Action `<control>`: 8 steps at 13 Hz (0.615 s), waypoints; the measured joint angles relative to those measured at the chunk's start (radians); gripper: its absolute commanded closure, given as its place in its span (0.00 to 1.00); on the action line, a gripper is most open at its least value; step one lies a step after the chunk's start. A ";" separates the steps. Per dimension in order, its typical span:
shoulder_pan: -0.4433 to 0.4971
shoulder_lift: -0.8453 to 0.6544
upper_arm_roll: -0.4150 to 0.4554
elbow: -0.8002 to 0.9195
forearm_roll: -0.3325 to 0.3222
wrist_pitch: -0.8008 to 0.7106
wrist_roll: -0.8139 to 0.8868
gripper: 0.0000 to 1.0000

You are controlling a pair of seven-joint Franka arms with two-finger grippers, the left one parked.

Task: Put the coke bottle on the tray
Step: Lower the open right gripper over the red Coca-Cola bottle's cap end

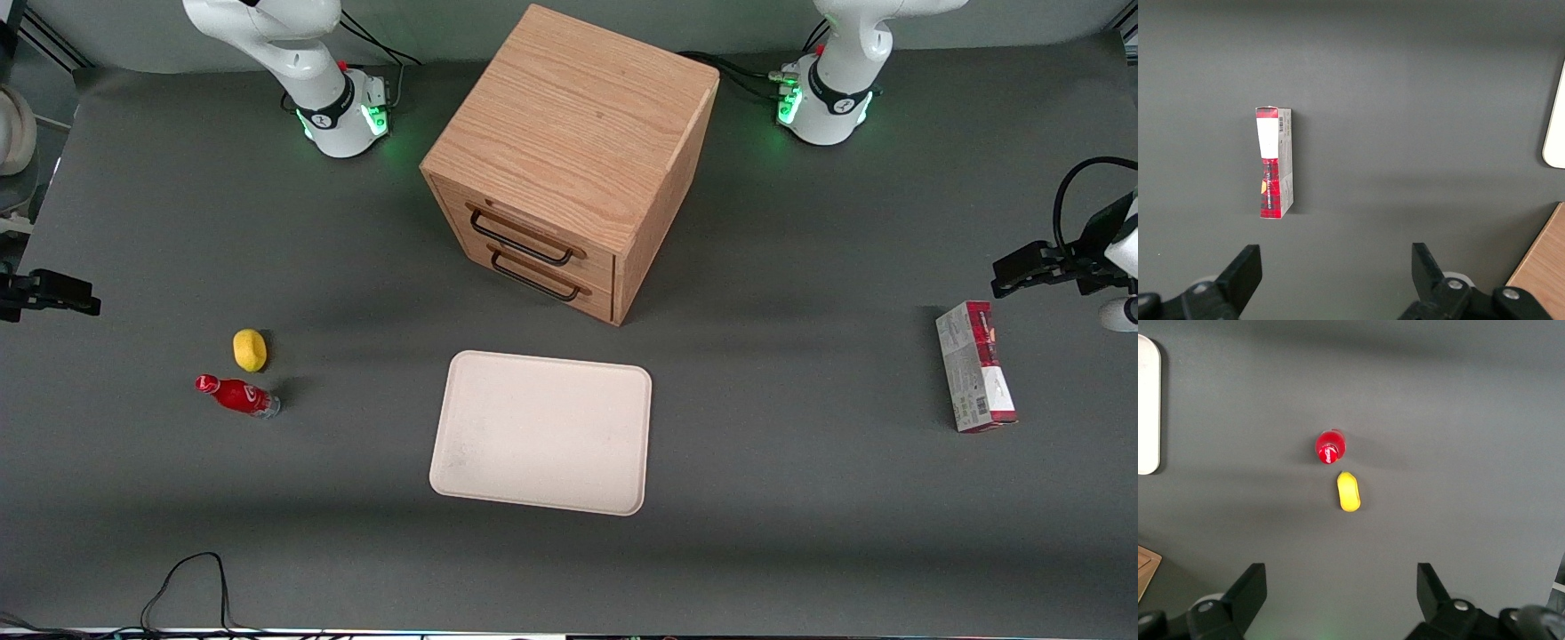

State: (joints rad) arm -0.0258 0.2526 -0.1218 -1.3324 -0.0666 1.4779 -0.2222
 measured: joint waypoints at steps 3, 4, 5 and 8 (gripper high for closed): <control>0.010 0.015 0.002 0.002 0.010 -0.012 0.000 0.00; 0.010 0.018 0.003 -0.014 0.013 -0.004 0.000 0.00; 0.010 0.020 0.003 -0.048 0.015 0.029 0.000 0.00; 0.010 0.045 0.004 -0.174 0.019 0.182 0.000 0.00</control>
State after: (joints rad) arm -0.0156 0.2980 -0.1177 -1.5063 -0.0478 1.6596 -0.2222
